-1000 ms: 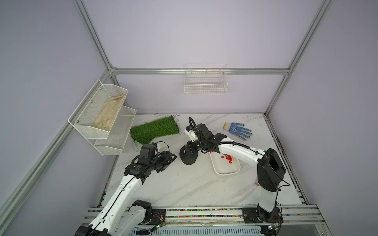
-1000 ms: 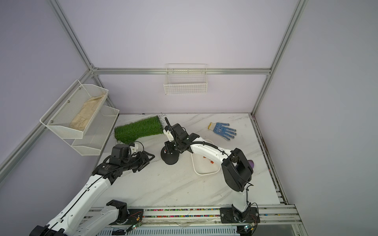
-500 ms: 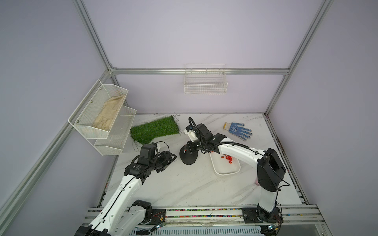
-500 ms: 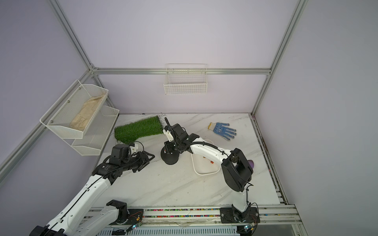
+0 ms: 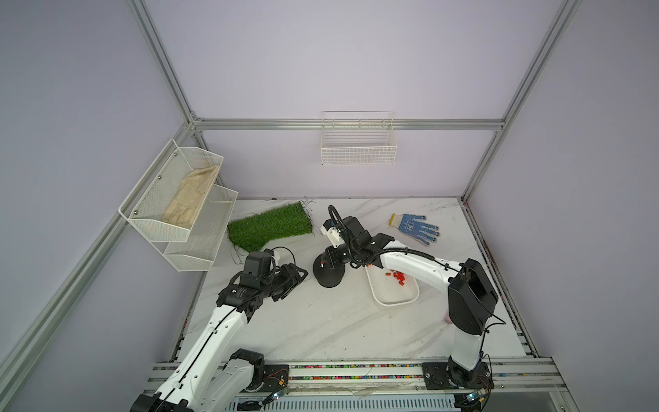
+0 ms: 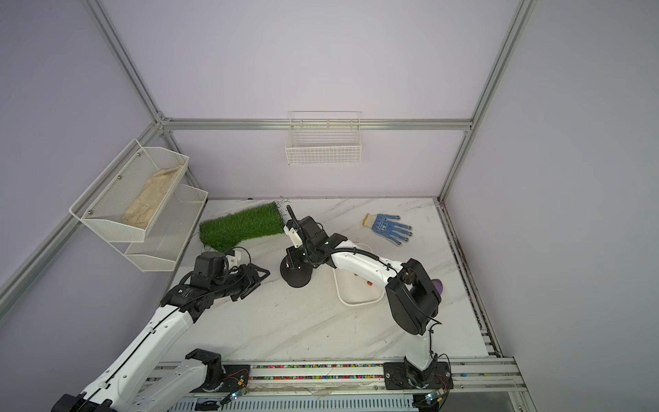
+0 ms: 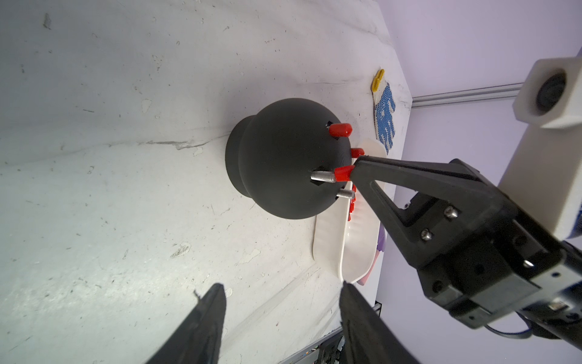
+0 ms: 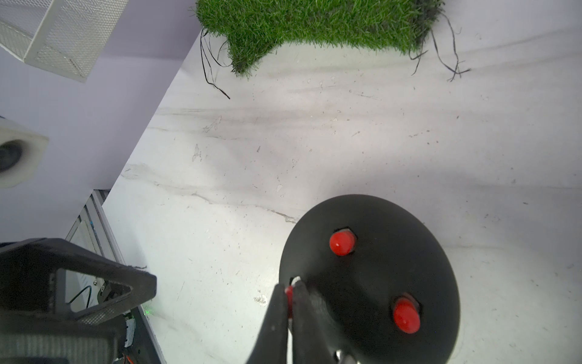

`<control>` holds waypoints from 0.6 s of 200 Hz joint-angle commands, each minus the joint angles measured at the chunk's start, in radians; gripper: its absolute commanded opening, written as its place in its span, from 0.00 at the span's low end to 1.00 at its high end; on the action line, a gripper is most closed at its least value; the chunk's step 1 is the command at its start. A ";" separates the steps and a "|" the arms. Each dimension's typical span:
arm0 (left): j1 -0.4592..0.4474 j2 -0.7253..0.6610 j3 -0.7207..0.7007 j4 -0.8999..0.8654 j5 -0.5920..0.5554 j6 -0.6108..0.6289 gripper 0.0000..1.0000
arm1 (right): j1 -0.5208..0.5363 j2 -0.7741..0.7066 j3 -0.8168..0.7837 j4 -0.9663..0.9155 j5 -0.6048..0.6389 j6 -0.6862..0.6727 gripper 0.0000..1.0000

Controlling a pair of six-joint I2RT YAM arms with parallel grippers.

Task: Cover the protruding screws with screw protection sleeves
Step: Attach the screw protection sleeve to the screw.

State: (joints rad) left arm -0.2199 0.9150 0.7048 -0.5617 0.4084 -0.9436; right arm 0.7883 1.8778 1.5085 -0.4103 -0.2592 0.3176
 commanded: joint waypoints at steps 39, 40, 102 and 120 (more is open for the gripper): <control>0.007 -0.017 -0.036 0.040 0.010 -0.007 0.59 | 0.011 0.013 -0.016 0.011 -0.005 0.004 0.09; 0.007 -0.016 -0.037 0.040 0.010 -0.007 0.59 | 0.011 0.013 -0.017 0.012 -0.006 0.003 0.09; 0.007 -0.019 -0.037 0.040 0.006 -0.007 0.59 | 0.015 0.010 -0.004 -0.007 0.011 -0.010 0.08; 0.007 -0.019 -0.035 0.041 0.006 -0.007 0.59 | 0.016 0.012 -0.001 -0.015 0.015 -0.017 0.08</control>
State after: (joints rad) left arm -0.2199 0.9131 0.7044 -0.5549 0.4084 -0.9508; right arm 0.7929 1.8778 1.5063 -0.4084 -0.2562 0.3157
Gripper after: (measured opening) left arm 0.591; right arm 0.086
